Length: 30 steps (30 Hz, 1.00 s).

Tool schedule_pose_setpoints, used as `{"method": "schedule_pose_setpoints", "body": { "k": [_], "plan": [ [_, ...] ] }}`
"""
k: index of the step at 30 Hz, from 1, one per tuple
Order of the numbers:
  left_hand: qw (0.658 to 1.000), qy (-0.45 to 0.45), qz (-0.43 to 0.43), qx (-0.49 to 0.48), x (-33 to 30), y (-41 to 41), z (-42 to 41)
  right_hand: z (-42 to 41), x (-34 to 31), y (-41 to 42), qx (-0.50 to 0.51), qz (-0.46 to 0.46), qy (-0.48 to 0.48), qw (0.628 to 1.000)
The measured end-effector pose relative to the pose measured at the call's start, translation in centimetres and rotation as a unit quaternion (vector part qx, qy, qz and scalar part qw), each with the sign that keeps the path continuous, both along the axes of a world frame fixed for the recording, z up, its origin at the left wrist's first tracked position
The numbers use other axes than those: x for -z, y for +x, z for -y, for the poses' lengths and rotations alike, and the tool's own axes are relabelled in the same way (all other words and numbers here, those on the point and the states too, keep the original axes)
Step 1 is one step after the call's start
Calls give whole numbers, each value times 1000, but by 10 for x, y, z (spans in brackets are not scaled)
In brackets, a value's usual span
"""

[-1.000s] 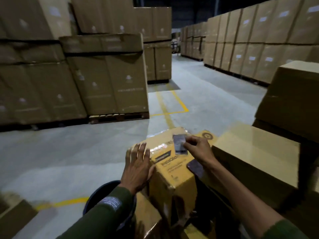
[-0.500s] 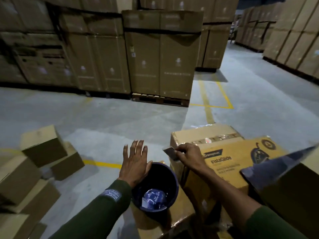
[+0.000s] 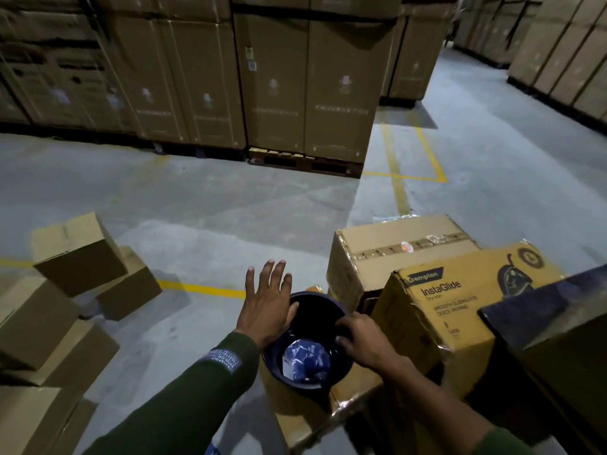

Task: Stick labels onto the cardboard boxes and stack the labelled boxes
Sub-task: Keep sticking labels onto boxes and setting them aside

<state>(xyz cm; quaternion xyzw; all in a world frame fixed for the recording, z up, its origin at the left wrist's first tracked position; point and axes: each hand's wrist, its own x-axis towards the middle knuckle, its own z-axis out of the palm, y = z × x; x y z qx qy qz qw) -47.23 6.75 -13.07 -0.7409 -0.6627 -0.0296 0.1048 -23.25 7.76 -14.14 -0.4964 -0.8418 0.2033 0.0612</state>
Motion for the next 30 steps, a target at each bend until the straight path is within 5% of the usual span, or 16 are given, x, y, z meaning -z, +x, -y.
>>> {"method": "schedule_pose_setpoints", "body": {
  "k": [10,18,30],
  "plan": [
    [993,12,0,114,-29,96,-6,18,-41,97,152,-86,116,978],
    [966,68,-6,251,-76,218,-1,66,-105,200,307,-152,232,910],
    [909,97,-5,406,-115,401,22,167,-145,345,447,-90,306,836]
  ]
}}
